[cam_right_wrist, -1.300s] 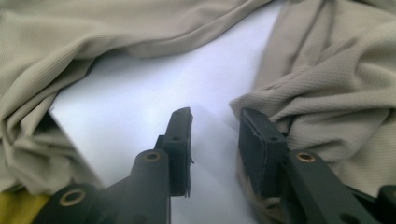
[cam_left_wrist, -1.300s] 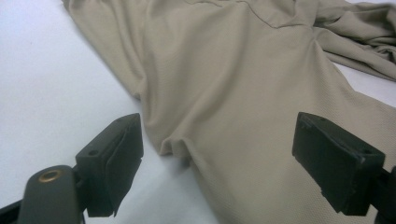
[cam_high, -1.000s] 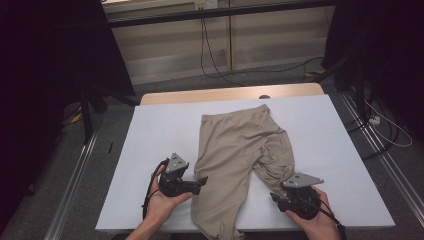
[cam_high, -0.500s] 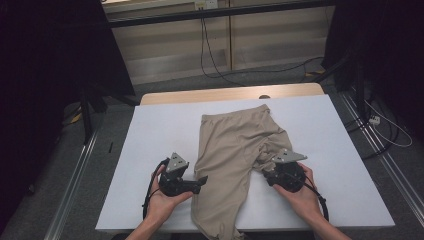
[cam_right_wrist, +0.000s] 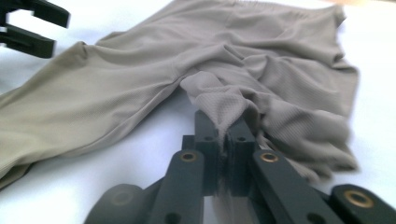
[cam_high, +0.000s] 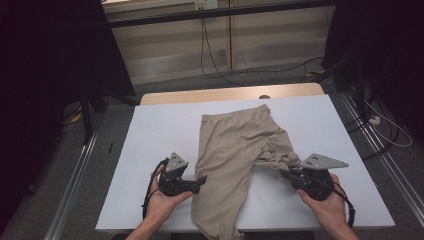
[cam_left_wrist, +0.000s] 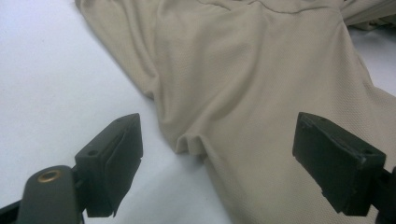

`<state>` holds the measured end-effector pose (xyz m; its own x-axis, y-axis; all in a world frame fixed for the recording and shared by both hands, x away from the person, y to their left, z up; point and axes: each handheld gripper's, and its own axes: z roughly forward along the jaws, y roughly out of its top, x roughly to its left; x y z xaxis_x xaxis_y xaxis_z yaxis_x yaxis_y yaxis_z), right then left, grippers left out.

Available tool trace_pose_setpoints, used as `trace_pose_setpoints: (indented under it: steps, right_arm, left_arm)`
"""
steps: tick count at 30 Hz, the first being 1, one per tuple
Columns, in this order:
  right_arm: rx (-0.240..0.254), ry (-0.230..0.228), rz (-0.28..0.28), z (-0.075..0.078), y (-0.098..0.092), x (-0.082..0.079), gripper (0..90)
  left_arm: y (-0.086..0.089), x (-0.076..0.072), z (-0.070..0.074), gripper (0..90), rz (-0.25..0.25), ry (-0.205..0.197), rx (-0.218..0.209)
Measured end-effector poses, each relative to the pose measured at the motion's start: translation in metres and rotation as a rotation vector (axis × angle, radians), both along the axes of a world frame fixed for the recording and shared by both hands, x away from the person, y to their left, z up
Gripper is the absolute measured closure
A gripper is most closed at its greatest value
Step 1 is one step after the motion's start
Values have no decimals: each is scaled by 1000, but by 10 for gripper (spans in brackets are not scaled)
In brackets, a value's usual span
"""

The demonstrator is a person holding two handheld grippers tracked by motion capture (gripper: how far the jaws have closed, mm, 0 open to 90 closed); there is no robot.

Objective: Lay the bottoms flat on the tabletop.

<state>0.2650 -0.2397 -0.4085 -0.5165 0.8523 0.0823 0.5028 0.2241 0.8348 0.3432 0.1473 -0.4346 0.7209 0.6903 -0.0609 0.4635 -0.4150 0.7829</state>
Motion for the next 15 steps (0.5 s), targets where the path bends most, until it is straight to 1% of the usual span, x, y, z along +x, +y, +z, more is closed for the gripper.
trace_pose_setpoints:
  steps: [3,4,6,10,12,14,15]
  right_arm:
    - [26,-22,-5,8,-9,-10,875]
    - [38,-40,-12,12,-12,-11,875]
    - [59,-68,-19,21,-18,-11,875]
    - [99,-141,-45,40,-28,-12,873]
    - [133,-181,-66,48,-35,-12,873]
    - [155,-214,-90,53,-40,-10,872]
    - [176,-215,-100,53,-42,-7,871]
  left_arm:
    - [0,1,0,163,2,2,3]
    - [0,1,0,163,0,3,4]
    - [0,1,0,163,1,4,5]
    - [0,1,-1,163,4,6,-1]
    - [0,2,-1,163,4,7,-1]
    - [0,2,-1,163,3,6,-2]
    - [-1,2,-1,164,1,6,0]
